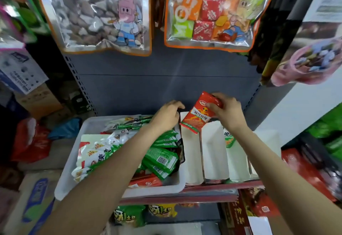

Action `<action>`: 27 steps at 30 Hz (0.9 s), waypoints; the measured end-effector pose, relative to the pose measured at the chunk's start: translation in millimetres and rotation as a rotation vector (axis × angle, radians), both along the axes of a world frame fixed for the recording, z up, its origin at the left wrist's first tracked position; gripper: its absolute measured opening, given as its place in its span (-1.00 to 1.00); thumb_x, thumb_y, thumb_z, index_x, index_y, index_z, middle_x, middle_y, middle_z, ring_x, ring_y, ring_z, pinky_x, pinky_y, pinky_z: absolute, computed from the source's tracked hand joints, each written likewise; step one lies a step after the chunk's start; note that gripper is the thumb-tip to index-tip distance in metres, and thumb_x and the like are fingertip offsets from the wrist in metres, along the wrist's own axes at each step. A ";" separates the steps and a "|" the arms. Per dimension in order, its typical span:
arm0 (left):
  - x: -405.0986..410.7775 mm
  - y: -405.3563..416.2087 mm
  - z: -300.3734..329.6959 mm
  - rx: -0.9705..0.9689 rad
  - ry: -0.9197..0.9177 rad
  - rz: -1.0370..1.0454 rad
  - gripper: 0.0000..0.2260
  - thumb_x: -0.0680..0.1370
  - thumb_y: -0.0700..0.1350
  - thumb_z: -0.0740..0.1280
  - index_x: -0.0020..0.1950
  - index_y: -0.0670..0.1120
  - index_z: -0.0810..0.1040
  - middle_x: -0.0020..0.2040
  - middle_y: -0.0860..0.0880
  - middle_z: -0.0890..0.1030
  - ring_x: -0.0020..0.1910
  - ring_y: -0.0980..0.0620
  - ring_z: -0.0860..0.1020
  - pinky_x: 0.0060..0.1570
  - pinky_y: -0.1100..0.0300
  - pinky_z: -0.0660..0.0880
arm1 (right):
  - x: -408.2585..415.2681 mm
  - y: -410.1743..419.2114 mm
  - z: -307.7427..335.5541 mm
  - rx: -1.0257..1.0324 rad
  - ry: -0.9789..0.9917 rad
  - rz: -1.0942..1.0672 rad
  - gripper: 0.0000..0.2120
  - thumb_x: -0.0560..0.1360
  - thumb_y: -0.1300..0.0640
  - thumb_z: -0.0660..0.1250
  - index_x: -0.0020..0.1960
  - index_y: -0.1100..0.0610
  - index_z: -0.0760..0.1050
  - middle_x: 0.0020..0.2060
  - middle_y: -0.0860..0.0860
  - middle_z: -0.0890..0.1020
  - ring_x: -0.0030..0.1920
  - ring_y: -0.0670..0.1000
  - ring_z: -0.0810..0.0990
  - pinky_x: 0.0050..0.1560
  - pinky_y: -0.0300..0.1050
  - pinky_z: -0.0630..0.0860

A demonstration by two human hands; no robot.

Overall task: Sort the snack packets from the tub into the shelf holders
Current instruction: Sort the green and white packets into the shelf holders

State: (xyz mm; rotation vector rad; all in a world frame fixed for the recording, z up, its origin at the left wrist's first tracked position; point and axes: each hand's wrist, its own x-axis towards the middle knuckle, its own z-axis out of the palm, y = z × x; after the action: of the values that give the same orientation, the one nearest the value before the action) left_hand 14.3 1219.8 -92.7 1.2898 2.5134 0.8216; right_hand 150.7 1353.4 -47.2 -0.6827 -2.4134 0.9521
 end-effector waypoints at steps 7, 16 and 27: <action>-28.2 39.2 -10.4 -0.413 -0.068 -0.075 -0.59 0.61 -0.22 0.11 0.47 -0.05 0.29 0.46 -0.10 0.31 0.40 -0.11 0.31 0.34 0.02 0.31 | -31.6 15.4 -7.3 0.142 -0.164 0.087 -0.76 0.55 0.18 0.29 0.20 0.19 0.49 0.12 0.12 0.60 0.10 0.11 0.58 -0.06 -0.26 0.35; -26.0 43.0 -17.6 -0.345 -0.182 -0.037 -0.62 0.57 -0.30 0.11 0.37 -0.14 0.42 0.35 -0.12 0.47 0.29 -0.11 0.44 0.24 0.07 0.40 | -50.6 29.6 -16.6 0.148 -0.213 0.226 -0.76 0.55 0.13 0.29 0.19 0.19 0.48 0.15 0.13 0.59 0.15 0.12 0.57 0.08 -0.14 0.46; -28.0 40.3 -26.6 -0.249 -0.289 0.058 -0.63 0.54 -0.38 0.13 0.29 -0.16 0.48 0.30 -0.10 0.51 0.25 -0.07 0.46 0.24 0.09 0.38 | -67.5 43.7 -17.1 0.144 -0.159 0.349 -0.80 0.55 0.19 0.29 0.16 0.20 0.52 0.10 0.09 0.62 0.10 0.05 0.58 0.03 -0.23 0.44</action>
State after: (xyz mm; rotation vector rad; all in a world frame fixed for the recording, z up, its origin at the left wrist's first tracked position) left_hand -13.8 1260.0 -119.4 0.9484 2.3413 0.6298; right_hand 83.2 1397.1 -64.2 -0.2992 -2.7697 0.8683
